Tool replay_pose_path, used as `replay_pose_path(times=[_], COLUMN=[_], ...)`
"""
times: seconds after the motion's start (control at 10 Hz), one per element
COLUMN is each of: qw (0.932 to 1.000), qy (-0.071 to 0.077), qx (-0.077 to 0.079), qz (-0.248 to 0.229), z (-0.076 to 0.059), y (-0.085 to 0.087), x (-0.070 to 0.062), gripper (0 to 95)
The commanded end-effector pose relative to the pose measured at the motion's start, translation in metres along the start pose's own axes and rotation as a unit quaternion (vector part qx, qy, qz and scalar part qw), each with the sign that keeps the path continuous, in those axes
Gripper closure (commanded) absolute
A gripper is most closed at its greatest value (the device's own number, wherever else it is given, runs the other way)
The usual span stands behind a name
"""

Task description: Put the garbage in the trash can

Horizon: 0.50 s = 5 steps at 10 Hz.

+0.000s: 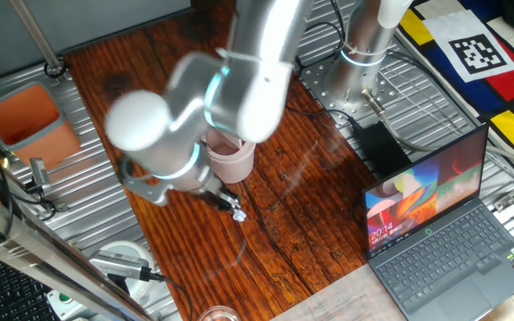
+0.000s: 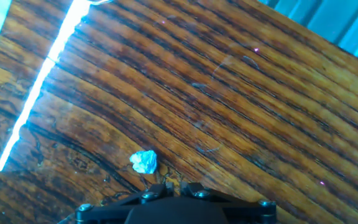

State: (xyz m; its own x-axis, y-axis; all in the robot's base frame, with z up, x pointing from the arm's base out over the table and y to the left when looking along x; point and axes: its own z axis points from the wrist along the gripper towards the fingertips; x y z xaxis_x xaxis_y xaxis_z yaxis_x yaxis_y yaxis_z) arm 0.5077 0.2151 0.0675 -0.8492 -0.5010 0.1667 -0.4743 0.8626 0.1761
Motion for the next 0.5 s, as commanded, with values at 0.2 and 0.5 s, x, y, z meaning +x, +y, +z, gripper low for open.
replay_pose_path(times=[0.2, 0.5], qw=[0.9999, 0.9997], qy=[-0.007, -0.019], qx=[0.009, 0.017], qz=[0.001, -0.001], z=[0.019, 0.032], y=[0.006, 0.005], x=[0.002, 0.002], gripper=[38.0, 38.0])
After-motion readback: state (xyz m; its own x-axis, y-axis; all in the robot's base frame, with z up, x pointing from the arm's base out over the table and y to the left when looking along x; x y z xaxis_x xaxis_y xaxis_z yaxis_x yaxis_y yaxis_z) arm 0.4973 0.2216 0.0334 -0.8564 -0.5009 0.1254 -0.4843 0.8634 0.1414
